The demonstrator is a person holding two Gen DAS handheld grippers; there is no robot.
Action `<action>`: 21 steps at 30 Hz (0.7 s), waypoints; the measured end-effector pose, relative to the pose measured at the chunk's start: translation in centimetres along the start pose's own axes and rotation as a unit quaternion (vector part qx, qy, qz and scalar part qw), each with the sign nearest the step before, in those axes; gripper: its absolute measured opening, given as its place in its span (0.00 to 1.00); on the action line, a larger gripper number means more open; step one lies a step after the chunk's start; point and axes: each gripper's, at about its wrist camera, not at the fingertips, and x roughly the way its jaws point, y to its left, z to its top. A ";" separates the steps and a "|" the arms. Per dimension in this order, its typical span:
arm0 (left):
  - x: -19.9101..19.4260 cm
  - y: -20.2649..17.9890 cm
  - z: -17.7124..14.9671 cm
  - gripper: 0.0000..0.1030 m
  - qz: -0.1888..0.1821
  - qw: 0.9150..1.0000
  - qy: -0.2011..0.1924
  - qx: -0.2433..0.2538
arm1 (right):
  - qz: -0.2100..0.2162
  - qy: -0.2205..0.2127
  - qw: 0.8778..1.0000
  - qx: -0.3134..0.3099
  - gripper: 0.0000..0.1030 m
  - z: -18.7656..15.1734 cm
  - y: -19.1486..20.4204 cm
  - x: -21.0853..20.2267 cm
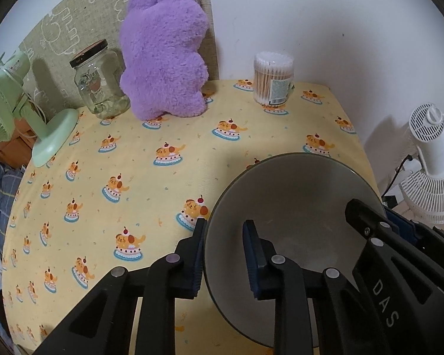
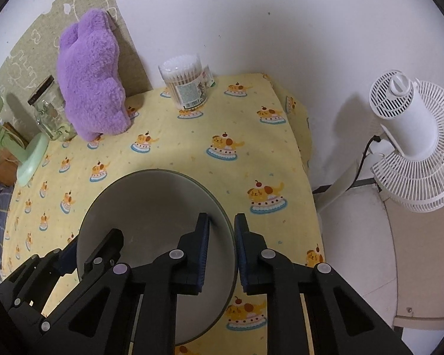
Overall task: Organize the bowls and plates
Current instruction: 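Carry the small white bowl with both grippers to the grey bowl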
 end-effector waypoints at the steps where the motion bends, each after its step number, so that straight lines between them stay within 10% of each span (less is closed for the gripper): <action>1: -0.1 0.0 0.0 0.22 0.000 1.000 0.001 0.001 | 0.000 0.001 1.000 0.001 0.20 0.0 0.0 0.0; 21: -4.1 1.4 -2.3 0.22 -0.011 1.000 0.021 -0.010 | 0.001 0.013 1.000 -0.004 0.20 -2.5 1.0 -4.5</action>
